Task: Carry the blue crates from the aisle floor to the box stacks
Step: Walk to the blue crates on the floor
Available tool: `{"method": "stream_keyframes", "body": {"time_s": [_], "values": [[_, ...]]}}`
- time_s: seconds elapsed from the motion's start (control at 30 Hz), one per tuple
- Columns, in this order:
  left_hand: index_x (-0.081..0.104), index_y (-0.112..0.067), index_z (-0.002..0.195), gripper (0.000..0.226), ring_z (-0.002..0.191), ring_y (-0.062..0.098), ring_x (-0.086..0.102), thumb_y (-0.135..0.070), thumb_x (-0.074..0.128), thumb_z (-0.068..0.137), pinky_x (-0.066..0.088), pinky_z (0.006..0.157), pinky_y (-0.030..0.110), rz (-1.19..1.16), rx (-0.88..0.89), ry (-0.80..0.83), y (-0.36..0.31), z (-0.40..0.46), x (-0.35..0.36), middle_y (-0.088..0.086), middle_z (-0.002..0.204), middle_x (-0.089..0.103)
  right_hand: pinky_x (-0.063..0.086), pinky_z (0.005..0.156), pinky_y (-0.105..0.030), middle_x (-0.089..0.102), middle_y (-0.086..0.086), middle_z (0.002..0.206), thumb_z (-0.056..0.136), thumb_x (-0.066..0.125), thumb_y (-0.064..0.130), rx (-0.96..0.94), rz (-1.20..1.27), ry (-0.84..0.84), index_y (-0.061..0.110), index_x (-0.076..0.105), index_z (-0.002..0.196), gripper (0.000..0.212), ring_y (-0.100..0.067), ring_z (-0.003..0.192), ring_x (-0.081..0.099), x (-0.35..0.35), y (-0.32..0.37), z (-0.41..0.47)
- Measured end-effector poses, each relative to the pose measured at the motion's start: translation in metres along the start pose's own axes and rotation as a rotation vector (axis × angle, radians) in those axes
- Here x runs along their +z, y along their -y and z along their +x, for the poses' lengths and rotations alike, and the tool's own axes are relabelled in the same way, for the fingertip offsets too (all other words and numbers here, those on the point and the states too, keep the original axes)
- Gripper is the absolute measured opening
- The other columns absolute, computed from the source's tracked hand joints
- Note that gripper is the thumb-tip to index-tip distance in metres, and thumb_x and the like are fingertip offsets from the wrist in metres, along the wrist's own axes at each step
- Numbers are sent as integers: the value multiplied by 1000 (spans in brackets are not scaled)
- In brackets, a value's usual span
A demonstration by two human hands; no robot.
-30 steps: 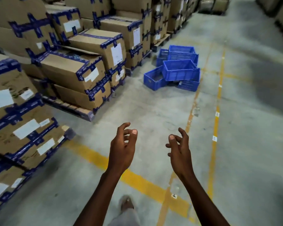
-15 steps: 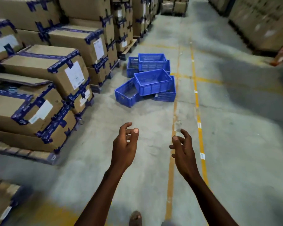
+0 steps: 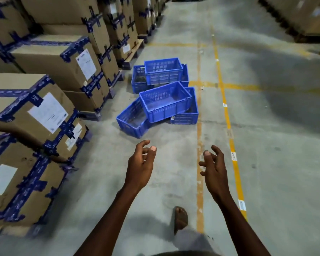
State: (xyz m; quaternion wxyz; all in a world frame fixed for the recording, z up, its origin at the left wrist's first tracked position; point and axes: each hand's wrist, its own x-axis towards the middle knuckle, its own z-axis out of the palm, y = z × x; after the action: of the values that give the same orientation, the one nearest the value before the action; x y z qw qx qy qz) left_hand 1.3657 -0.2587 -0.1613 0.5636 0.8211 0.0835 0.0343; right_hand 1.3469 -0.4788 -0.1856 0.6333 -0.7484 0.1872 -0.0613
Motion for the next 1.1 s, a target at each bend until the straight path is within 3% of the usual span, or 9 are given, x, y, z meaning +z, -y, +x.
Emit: {"method": "stream_keyframes", "body": {"time_s": [0.13, 0.27, 0.47, 0.63, 0.73, 0.87, 1.03, 1.1], "values": [[54, -35, 124, 44, 94, 10, 66, -61, 47, 88, 48, 79, 23, 3, -10, -22, -22, 95, 27, -4, 105, 67, 54, 94, -56, 62, 16, 118, 85, 46, 68, 18, -13, 28, 42, 42, 138, 59, 0, 88, 69, 13, 31, 107], [56, -29, 122, 36, 79, 5, 64, -53, 51, 95, 45, 69, 16, -6, -45, -81, -34, 186, 45, 0, 98, 68, 55, 92, -55, 62, 16, 116, 84, 47, 70, -12, -33, 60, 44, 44, 135, 58, -2, 88, 69, 33, 63, 209], [56, -35, 116, 36, 85, 17, 67, -60, 51, 89, 52, 75, 33, -46, -104, -182, -16, 337, 73, 1, 93, 70, 56, 90, -54, 64, 15, 113, 97, 49, 55, -62, -91, 116, 40, 43, 135, 41, 1, 85, 68, 91, 77, 368], [58, -29, 118, 47, 93, 18, 67, -61, 48, 85, 54, 84, 39, -86, -157, -242, 0, 469, 91, -2, 98, 70, 56, 88, -52, 64, 8, 110, 94, 50, 56, -25, -157, 126, 31, 39, 145, 58, 2, 80, 68, 148, 79, 497], [58, -28, 118, 45, 93, 19, 67, -59, 48, 87, 52, 86, 36, -90, -178, -227, -5, 540, 99, -5, 96, 68, 56, 88, -53, 64, 12, 110, 96, 49, 61, 0, -218, 141, 32, 36, 147, 61, -9, 90, 70, 168, 82, 564], [59, -30, 114, 55, 89, 27, 68, -70, 48, 78, 55, 88, 47, -134, -222, -226, -7, 626, 114, 5, 99, 70, 56, 85, -53, 65, 15, 107, 84, 46, 74, 19, -261, 154, 35, 36, 145, 74, -18, 94, 70, 192, 92, 641], [60, -28, 114, 60, 92, 27, 69, -71, 47, 75, 54, 89, 45, -121, -293, -232, 1, 720, 136, 7, 102, 71, 57, 84, -45, 65, 15, 103, 87, 46, 72, 31, -288, 181, 30, 33, 148, 76, -19, 93, 71, 225, 91, 737], [60, -32, 109, 52, 90, 29, 69, -70, 48, 75, 56, 87, 45, -108, -335, -248, 9, 754, 147, 7, 99, 70, 56, 77, -32, 65, 7, 105, 97, 49, 60, 42, -325, 208, 27, 33, 150, 65, -19, 90, 70, 237, 84, 780]]}}
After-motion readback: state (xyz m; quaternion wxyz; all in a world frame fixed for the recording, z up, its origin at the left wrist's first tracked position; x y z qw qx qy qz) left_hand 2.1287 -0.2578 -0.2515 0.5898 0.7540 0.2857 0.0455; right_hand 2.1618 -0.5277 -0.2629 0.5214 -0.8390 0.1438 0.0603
